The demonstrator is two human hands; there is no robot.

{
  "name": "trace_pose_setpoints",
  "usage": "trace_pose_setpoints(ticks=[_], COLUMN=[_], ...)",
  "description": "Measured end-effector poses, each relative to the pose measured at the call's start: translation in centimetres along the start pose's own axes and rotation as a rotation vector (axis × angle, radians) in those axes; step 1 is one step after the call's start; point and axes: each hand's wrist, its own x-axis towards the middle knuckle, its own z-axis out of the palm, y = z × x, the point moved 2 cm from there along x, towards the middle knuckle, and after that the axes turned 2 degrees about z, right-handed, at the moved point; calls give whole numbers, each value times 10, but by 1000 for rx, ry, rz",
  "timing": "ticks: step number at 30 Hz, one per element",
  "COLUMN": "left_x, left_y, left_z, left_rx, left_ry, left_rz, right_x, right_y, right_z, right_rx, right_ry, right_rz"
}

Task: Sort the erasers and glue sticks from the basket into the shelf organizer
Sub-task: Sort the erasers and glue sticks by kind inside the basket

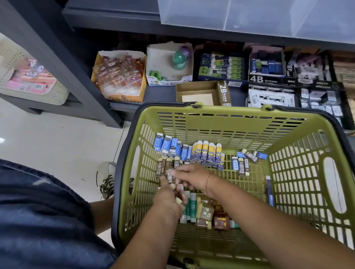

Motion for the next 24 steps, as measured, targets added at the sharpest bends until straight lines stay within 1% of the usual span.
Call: trace_pose_setpoints(ticks=[2, 4, 6, 8, 10, 11, 15, 17, 19, 21, 24], left_x=[-2, -3, -4, -3, -3, -2, -3, 0, 3, 6, 6], left_y=[-2, -2, -1, 0, 2, 2, -2, -5, -6, -7, -6], left_z=[2, 2, 1, 0, -1, 0, 3, 4, 3, 1, -1], left_rx=[38, 32, 2, -38, -42, -25, 101, 117, 119, 119, 167], left_ry=[-32, -59, -70, -76, -96, -112, -191, -226, -234, -222, -200], left_rz=[-6, -11, -27, -44, -46, -48, -87, -128, -158, -159, -109], right_x=[-1, 0, 1, -1, -2, -2, 1, 6, 12, 15, 15], right_y=[3, 5, 3, 1, -2, -3, -7, -9, -13, -18, -23], right_z=[0, -2, -5, -9, -13, -13, -5, 1, 9, 14, 17], right_rx=[-53, -16, 157, 362, 474, 481, 344, 358, 399, 351, 259], right_ry=[-26, -30, -10, 45, 110, 142, 300, 333, 314, 276, 219], right_rz=[7, 19, 53, 87, 104, 109, 112, 115, 96, 66, 19])
